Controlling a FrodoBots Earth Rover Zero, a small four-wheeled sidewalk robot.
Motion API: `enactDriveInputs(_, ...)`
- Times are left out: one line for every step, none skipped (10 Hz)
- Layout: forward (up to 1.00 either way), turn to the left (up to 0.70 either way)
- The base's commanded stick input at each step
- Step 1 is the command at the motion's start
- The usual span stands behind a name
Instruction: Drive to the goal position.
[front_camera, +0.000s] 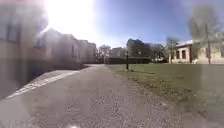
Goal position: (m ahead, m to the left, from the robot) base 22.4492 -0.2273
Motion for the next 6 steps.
enactDriveInputs(1.0, 0.0)
enactDriveInputs(1.0, 0.0)
enactDriveInputs(1.0, 0.0)
enactDriveInputs(1.0, 0.0)
enactDriveInputs(1.0, 0.18)
enactDriveInputs(1.0, 0.21)
